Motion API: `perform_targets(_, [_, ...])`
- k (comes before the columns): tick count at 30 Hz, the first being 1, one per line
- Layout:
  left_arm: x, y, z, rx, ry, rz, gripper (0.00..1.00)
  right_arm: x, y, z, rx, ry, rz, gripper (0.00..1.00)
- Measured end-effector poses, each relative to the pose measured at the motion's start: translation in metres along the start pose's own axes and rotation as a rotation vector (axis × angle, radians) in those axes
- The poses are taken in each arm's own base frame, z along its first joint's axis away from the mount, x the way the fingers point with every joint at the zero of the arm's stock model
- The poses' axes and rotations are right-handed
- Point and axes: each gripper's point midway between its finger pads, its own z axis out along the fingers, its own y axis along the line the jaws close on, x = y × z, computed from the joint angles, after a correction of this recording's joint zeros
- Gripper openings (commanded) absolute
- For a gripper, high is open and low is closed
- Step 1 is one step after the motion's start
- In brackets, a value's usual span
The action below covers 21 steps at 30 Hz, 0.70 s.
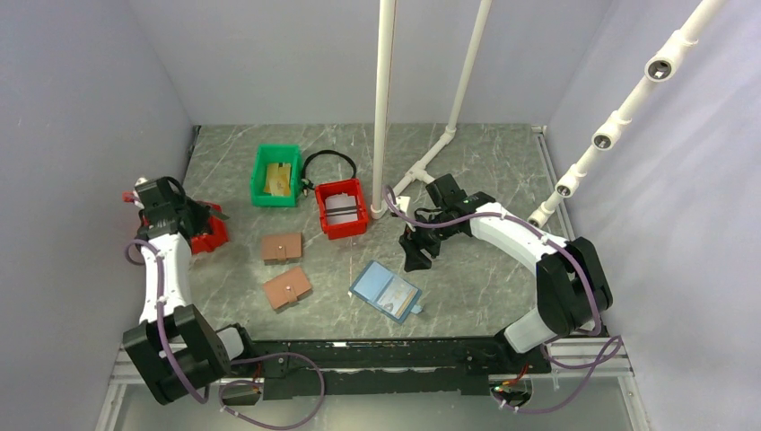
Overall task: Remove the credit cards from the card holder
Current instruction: Place the credit card in the storage box.
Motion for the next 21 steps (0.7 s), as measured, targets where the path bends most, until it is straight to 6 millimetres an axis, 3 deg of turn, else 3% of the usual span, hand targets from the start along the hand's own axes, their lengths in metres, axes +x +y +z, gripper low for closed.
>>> perform_targets(5, [-0.031,0.019,0.005,-0.104,-0.109,-0.123,0.00,0.000,0.000,0.000,0.000,0.000,0.000,0.64])
perform_targets(12, [-0.051,0.058,0.023,-0.217,-0.156,-0.281,0.00,0.000,0.000,0.000,-0.001,0.001,0.001,0.64])
perform_targets(17, [-0.063,0.074,0.039,-0.230,-0.173,-0.359,0.00,0.000,0.000,0.000,-0.001,0.002,0.001,0.63])
perform_targets(18, [-0.065,0.078,0.042,-0.234,-0.175,-0.371,0.05,0.000,0.000,0.000,-0.001,0.002,0.001,0.64])
perform_targets(21, [-0.066,0.084,0.047,-0.245,-0.170,-0.397,0.38,0.000,0.000,0.000,-0.001,0.002,0.001,0.64])
